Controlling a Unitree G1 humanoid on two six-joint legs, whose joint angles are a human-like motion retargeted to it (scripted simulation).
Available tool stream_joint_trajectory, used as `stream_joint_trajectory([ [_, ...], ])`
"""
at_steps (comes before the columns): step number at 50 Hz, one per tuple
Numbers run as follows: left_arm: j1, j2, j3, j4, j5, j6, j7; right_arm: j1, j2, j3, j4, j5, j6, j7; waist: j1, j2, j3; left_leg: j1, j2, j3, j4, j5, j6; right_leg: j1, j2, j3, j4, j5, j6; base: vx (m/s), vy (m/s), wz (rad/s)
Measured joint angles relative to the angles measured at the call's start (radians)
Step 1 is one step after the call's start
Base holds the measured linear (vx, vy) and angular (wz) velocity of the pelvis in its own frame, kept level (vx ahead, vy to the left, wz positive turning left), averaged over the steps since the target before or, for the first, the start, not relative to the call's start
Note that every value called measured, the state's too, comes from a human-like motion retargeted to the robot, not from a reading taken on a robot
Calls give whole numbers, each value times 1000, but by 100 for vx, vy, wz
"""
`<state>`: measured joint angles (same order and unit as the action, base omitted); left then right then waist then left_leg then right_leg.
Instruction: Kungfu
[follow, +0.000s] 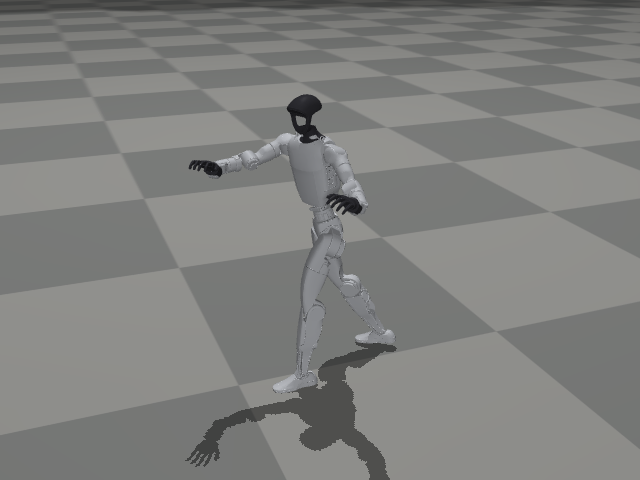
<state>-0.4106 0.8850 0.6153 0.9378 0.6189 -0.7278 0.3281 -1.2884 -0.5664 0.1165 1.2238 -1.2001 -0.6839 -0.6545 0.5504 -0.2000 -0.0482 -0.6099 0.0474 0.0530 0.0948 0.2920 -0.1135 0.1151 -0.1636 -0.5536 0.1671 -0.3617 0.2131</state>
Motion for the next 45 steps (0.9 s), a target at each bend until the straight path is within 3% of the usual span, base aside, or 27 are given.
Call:
stream_joint_trajectory([
  [4,-245,-80,-263,-239,-114,-41,-139,-4,41,46,-83,-13,-31,34,-41,3,-20,-5,12,21,7,-16,12,-15,-7,4,1,11,6,0,-2,-29],
  [8,-467,-180,-530,-338,-141,-63,-261,-10,100,105,-173,-32,-70,71,-96,17,-40,-6,30,52,12,-30,22,-35,-15,14,2,21,7,-3,0,-45],
  [13,-589,-192,-715,-361,-100,-49,-317,-19,189,185,-275,-65,-43,121,-177,48,-50,19,65,110,-1,-52,34,-79,-51,42,4,44,15,-8,3,-105],
  [15,-604,-184,-728,-357,-96,-30,-288,-6,225,191,-293,7,-15,69,-193,56,-46,42,83,149,-15,-63,37,-103,-74,56,9,56,20,-11,2,-151],
  [17,-602,-183,-720,-360,-140,-78,-312,14,255,189,-312,30,-142,106,-202,57,-42,66,99,192,-27,-76,39,-133,-102,68,18,69,25,-8,-6,-160],
  [19,-589,-185,-725,-365,-255,-102,-357,23,252,198,-345,49,-197,150,-208,58,-37,84,115,233,-32,-89,43,-164,-130,74,28,84,30,-9,-7,-159],
  [23,-554,-172,-713,-413,-423,-90,-535,33,240,231,-435,99,-172,160,-231,60,-20,129,140,308,-42,-111,50,-249,-166,168,62,121,47,-15,-13,-157],
  [25,-532,-140,-690,-453,-414,-72,-593,36,240,238,-482,90,-205,183,-246,68,-18,146,166,342,-52,-116,46,-306,-158,234,79,143,49,-23,-14,-168],
  [30,-471,-67,-681,-536,-404,-18,-662,19,223,281,-558,50,-162,277,-291,94,-21,185,214,444,-70,-128,48,-421,-135,349,76,194,49,-27,-11,-161],
  [32,-451,-46,-678,-570,-405,-15,-659,19,222,295,-576,50,-168,279,-301,96,-14,213,202,495,-70,-149,58,-440,-194,300,75,187,40,-25,11,-153],
  [35,-431,-22,-664,-620,-352,-5,-635,23,226,297,-598,37,-166,248,-307,112,-6,248,206,563,-70,-168,59,-462,-284,165,124,144,-33,-21,8,-138],
  [37,-417,-30,-658,-644,-308,-1,-609,36,229,290,-608,15,-164,214,-319,127,-8,260,217,583,-72,-163,52,-482,-307,144,142,165,-22,-21,-25,-94],
  [40,-394,-31,-666,-675,-259,3,-550,49,215,299,-620,-24,-162,156,-340,148,2,282,230,613,-79,-148,39,-545,-323,183,204,245,-9,-20,-17,-77],
  [45,-328,-47,-698,-693,-256,17,-488,105,199,327,-643,-28,-153,150,-413,201,5,290,281,638,-87,-100,19,-702,-288,268,409,178,-47,-22,-39,-57],
])
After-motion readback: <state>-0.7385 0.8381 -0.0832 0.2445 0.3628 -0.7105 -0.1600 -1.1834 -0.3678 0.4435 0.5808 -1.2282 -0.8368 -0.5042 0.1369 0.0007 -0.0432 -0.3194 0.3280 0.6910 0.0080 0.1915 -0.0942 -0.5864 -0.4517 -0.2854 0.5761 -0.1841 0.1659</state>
